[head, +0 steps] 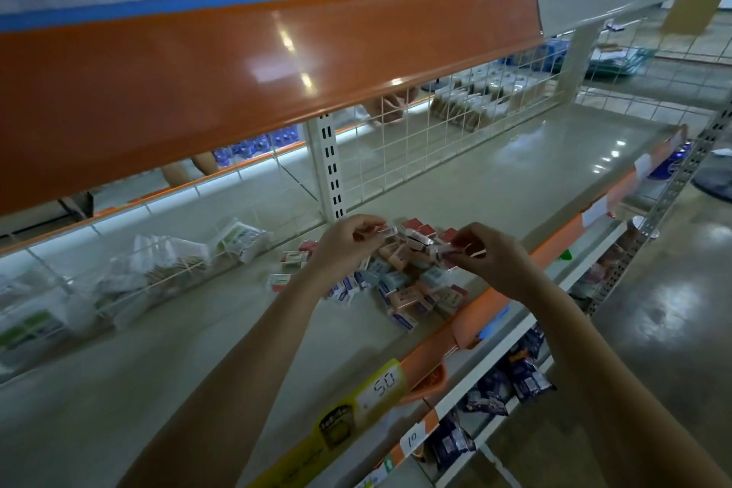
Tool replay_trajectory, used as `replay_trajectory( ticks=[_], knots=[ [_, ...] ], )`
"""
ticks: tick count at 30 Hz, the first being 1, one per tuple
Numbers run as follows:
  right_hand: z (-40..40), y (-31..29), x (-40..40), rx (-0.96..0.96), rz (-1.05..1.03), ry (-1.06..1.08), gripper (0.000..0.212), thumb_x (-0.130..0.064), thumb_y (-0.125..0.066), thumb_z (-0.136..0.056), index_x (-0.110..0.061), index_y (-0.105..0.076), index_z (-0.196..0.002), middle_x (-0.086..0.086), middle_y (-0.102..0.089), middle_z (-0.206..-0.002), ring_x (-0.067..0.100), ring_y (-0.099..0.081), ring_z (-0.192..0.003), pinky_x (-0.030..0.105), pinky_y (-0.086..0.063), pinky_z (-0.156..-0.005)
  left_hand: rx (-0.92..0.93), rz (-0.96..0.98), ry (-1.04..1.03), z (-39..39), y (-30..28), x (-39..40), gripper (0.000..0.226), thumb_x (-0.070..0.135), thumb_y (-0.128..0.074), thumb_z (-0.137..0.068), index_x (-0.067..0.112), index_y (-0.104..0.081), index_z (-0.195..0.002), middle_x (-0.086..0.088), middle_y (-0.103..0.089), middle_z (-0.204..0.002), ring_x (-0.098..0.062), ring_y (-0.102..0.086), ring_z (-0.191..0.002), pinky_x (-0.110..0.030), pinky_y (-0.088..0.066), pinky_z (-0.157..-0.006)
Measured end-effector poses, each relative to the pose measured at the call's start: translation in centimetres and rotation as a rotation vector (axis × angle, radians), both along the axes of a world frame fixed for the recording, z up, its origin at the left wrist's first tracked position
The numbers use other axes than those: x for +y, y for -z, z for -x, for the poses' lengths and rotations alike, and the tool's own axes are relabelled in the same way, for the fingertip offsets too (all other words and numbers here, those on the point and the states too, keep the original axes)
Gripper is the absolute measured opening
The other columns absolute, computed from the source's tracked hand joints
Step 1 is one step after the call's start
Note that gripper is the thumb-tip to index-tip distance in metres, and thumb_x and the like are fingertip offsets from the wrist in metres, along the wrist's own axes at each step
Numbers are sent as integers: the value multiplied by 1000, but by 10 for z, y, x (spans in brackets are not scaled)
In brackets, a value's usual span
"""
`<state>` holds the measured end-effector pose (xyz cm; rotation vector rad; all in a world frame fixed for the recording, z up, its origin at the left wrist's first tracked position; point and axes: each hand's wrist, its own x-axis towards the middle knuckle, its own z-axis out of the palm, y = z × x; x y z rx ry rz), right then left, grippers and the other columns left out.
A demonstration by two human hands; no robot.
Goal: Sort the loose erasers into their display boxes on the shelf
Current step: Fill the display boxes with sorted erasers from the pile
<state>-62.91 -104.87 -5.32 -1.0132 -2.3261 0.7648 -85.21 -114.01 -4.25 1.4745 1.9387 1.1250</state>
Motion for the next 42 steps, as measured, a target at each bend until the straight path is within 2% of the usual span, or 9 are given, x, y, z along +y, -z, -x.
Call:
replay_trajectory(
  ticks=[3, 7, 12, 15, 21, 29, 33, 39, 42],
  knots=[
    [14, -12, -22, 73, 47, -4, 22, -33, -63, -85, -15, -61, -96, 4, -66, -87, 19, -64, -79, 33, -53, -73, -246, 24, 2, -1, -6, -20, 25, 32, -58, -91, 16, -64, -109, -1, -68, -87, -12, -64, -72, -22, -53, -65],
    [37, -20, -52, 162, 130, -28, 27, -32, -59, -88, -5, -63, -85, 12, -67, -75, 31, -65, -70, 40, -54, -68, -457, 35, -77, 3, -13, -57, 19, 35, -59, -89, 17, -66, -91, -12, -66, -72, -19, -60, -58, -25, -44, -48],
    [79, -22, -93, 263, 245, -153, 20, -24, -59, -89, -13, -61, -72, -1, -63, -61, 13, -61, -57, 22, -51, -58, -437, 47, -109, 27, -18, -122, 16, 29, -59, -91, 15, -68, -93, -7, -66, -73, -12, -59, -57, -20, -45, -49],
    [114, -19, -122, 324, 397, -254, 18, -20, -60, -88, -8, -65, -77, -1, -65, -58, 15, -63, -57, 30, -55, -61, -414, 51, -163, 48, -18, -173, 12, 23, -59, -91, 17, -70, -92, -11, -71, -85, -12, -60, -61, -21, -46, -53],
    [185, -22, -200, 256, 477, -494, 12, -16, -57, -90, -12, -64, -81, 5, -67, -66, 18, -64, -59, 28, -54, -59, -303, 42, -397, 87, -26, -284, 11, 22, -57, -92, 18, -68, -94, -2, -70, -81, -7, -65, -66, -18, -49, -54],
    [272, -33, -337, 131, 435, -726, 9, -21, -58, -90, -14, -63, -87, 0, -70, -69, 12, -66, -61, 23, -55, -61, -158, 17, -584, 145, -35, -448, 13, 19, -58, -91, 25, -67, -85, 6, -64, -70, 2, -58, -60, -17, -50, -56],
    [311, -41, -410, 88, 383, -832, 7, -20, -58, -90, -19, -61, -84, -2, -69, -73, 7, -64, -61, 18, -53, -58, -78, 70, -634, 175, -37, -528, 16, 18, -59, -91, 27, -66, -79, 9, -62, -64, -2, -56, -58, -18, -48, -55],
    [364, -41, -508, -1, 170, -970, 10, -29, -59, -89, -31, -60, -80, -9, -66, -79, 5, -62, -71, 25, -54, -65, 4, 68, -695, 216, -36, -635, 15, 24, -67, -85, 36, -68, -76, 15, -67, -63, -1, -58, -60, -19, -47, -58],
    [382, -36, -553, -25, 88, -1030, 8, -32, -58, -90, -28, -64, -86, -10, -66, -81, 0, -57, -72, 19, -45, -64, -14, 102, -715, 231, -37, -677, 11, 23, -68, -84, 33, -65, -81, 17, -68, -65, 3, -60, -61, -17, -44, -61]
  ],
)
